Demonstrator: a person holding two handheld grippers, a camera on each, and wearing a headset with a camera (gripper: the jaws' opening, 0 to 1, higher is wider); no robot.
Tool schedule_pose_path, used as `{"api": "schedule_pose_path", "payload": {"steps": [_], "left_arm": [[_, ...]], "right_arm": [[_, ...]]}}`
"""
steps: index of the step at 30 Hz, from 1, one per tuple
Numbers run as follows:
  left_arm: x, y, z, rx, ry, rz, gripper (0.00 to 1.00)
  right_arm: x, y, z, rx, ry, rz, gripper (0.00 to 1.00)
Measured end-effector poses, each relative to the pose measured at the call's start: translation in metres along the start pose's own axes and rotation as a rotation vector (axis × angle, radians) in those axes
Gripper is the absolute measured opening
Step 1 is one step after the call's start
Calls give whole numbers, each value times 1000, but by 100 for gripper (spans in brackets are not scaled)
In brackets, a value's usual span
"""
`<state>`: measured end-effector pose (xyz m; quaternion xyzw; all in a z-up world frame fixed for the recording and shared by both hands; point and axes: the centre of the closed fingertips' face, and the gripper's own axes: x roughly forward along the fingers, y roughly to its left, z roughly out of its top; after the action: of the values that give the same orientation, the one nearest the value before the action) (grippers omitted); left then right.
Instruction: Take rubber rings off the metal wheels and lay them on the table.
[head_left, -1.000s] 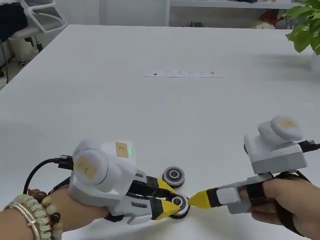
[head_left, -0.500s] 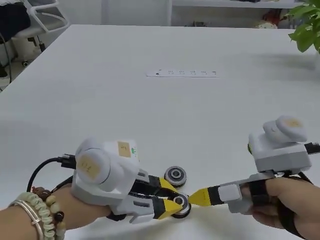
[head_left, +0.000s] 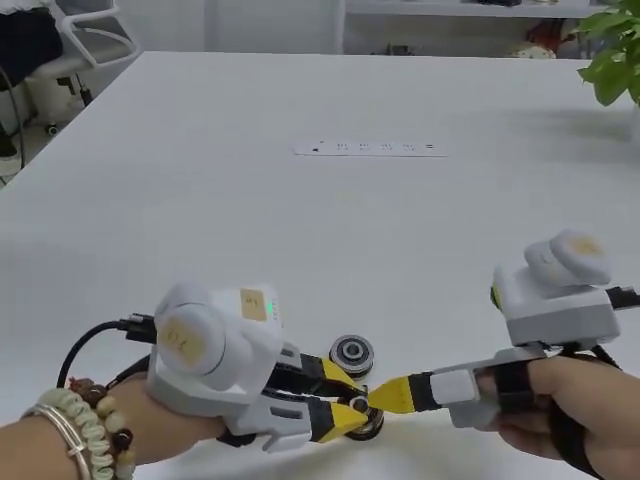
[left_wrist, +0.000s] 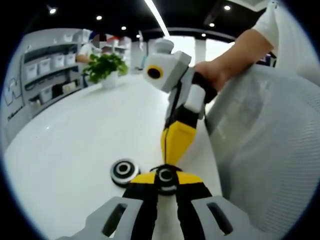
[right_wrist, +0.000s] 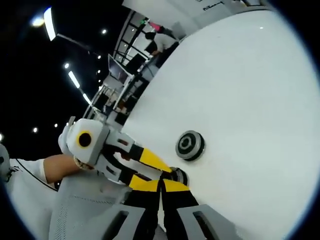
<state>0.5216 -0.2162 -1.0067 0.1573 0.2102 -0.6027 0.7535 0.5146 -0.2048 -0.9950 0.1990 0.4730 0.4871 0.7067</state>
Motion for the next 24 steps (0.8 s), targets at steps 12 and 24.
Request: {"api": "schedule_pose_path", "payload": {"steps": [12,24], "left_arm": [[1,-1,0,-10,6,3,14],[2,-3,4,-60,54,-8,18]], "right_arm": [[-5,-17,-5,-47,46,-94,0],[-7,-23,-4,-62,55,-107,0]]}}
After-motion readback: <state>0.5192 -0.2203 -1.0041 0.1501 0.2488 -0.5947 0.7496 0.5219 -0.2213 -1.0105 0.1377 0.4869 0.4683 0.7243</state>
